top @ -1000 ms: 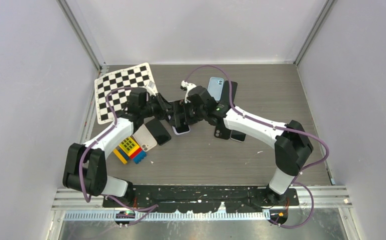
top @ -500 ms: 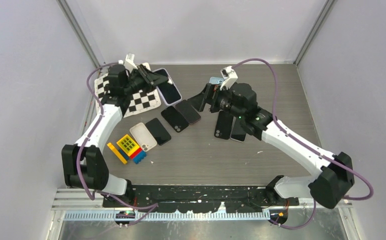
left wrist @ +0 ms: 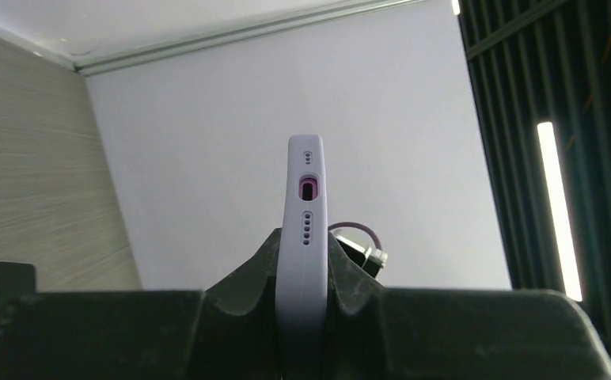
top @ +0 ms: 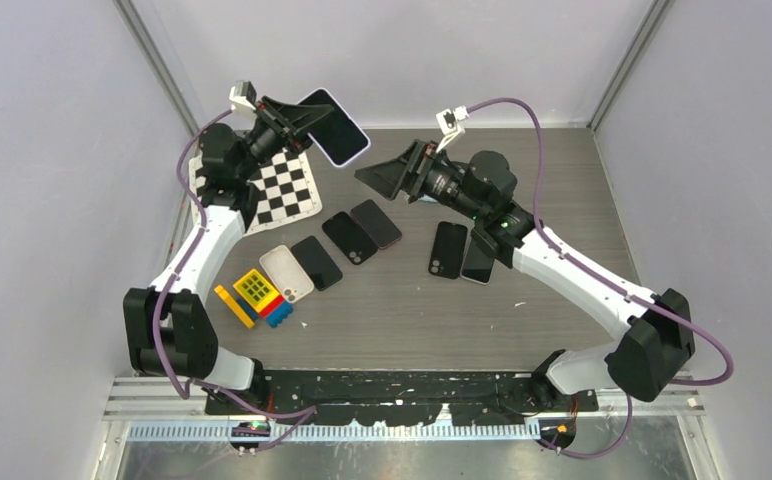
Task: Take the phone out of the phone case
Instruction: Remove the phone case from the phone.
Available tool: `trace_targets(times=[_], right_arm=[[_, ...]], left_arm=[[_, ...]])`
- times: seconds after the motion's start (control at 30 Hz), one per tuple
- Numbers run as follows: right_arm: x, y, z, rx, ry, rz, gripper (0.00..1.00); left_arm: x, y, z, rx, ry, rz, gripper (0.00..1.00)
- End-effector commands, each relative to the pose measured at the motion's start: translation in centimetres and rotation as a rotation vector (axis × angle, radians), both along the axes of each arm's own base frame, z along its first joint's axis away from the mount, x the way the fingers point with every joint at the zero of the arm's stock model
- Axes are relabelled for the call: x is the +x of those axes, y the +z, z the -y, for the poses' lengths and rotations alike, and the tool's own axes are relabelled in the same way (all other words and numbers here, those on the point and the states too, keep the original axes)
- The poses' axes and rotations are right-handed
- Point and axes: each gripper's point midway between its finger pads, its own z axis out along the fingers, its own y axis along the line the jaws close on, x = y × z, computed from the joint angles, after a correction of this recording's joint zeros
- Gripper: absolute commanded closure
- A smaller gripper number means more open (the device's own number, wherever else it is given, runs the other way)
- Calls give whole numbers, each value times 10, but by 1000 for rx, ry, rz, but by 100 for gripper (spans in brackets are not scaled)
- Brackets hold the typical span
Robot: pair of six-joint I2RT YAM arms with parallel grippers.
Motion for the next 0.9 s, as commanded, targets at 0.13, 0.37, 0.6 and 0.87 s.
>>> trace_targets(times=[0.13,0.37,0.6,0.87], right_arm=[[-11,81,-13,192,102,127,13],[-4,64,-31,125,117,107,24],[2,48,-41,84,133,90,53],[10,33,-43,27,107,105,74]], left_arm=[[-34,57,-3,-175,-36,99,100],[-32,59,-3,-166,-10,119,100],[-27,52,-2,-155,7,87,100],[-28,44,2,-144,-5,33,100]])
